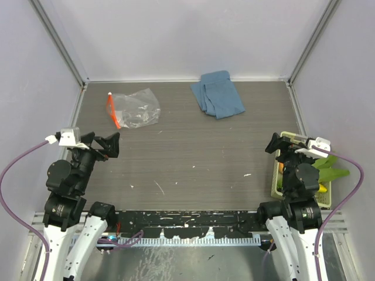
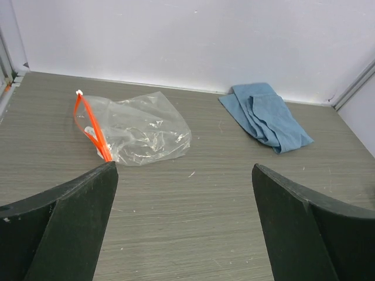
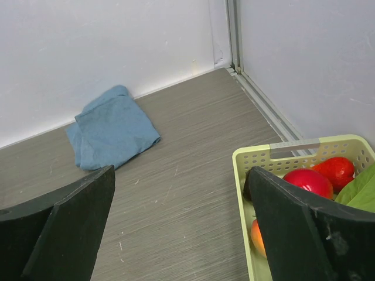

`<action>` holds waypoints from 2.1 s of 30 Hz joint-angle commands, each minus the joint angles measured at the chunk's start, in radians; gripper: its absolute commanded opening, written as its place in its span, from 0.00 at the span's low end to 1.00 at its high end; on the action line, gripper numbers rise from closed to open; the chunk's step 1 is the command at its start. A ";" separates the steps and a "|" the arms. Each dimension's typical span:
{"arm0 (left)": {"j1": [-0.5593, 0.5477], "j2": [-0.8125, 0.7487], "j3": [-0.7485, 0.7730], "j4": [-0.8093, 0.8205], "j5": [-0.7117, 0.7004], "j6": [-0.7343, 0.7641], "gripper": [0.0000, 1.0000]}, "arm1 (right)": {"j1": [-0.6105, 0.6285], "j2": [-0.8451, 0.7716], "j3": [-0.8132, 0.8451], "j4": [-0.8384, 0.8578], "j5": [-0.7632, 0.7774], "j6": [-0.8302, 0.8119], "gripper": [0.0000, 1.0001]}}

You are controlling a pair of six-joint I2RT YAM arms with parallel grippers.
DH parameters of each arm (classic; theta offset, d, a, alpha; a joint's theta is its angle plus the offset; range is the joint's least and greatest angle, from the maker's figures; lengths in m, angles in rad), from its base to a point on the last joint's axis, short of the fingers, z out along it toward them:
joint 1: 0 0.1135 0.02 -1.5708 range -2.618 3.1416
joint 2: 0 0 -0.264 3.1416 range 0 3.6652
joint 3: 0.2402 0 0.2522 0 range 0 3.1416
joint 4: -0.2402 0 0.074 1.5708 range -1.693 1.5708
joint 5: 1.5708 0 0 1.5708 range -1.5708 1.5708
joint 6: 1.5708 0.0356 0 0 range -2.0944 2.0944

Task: Place the food in the zip-top bag and seal the zipper
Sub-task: Pick up the zipper food storage bag at the center of the board.

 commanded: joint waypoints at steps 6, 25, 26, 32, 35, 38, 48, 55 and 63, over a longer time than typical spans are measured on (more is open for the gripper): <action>0.007 0.029 0.026 0.055 -0.036 -0.034 0.98 | -0.004 0.009 0.021 0.043 0.004 0.006 1.00; 0.007 0.399 0.210 -0.108 -0.130 -0.241 0.98 | -0.004 -0.010 0.016 0.043 -0.041 0.022 1.00; 0.009 0.454 0.220 -0.117 -0.149 -0.251 0.98 | -0.004 -0.015 0.014 0.045 -0.048 0.024 1.00; 0.058 0.641 0.178 0.003 -0.174 -0.343 0.98 | 0.011 -0.055 0.006 0.057 -0.063 0.024 1.00; 0.140 0.722 0.149 0.073 -0.095 -0.409 0.98 | 0.020 -0.077 0.004 0.055 -0.055 0.014 1.00; 0.224 0.794 0.119 0.162 -0.003 -0.473 0.98 | 0.028 -0.088 0.003 0.051 -0.056 0.002 1.00; 0.404 1.058 0.092 0.466 0.235 -0.603 0.98 | 0.033 -0.108 -0.008 0.064 -0.123 -0.018 1.00; 0.440 1.295 0.164 0.556 0.331 -0.651 0.86 | 0.033 -0.107 -0.011 0.074 -0.162 -0.027 1.00; 0.441 1.408 0.209 0.617 0.375 -0.645 0.58 | 0.033 -0.087 -0.010 0.075 -0.172 -0.033 1.00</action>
